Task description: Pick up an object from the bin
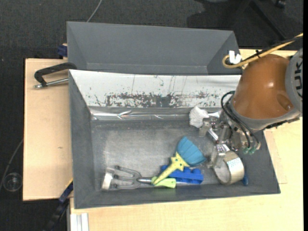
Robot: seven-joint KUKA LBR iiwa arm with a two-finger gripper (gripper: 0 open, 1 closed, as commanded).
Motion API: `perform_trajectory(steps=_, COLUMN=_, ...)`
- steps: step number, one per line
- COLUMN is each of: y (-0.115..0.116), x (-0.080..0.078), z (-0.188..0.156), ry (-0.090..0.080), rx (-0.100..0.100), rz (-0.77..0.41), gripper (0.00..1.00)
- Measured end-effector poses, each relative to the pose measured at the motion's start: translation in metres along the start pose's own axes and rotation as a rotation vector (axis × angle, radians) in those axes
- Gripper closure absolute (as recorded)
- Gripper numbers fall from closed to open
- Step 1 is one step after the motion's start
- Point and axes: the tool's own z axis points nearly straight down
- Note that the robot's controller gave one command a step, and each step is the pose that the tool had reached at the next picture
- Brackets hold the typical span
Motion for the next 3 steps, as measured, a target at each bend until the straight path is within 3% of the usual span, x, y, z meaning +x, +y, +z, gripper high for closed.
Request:
perform_trajectory(steps=1, y=0.000, x=-0.002, z=-0.005, ry=-0.009, rx=0.001, rz=-0.001, gripper=0.00)
perform_trajectory(steps=2, y=0.025, x=-0.003, z=0.020, ry=-0.014, rx=0.004, rz=-0.122, gripper=0.00)
perform_trajectory(steps=3, y=0.033, x=-0.027, z=0.032, ry=-0.010, rx=0.000, rz=-0.270, gripper=0.00)
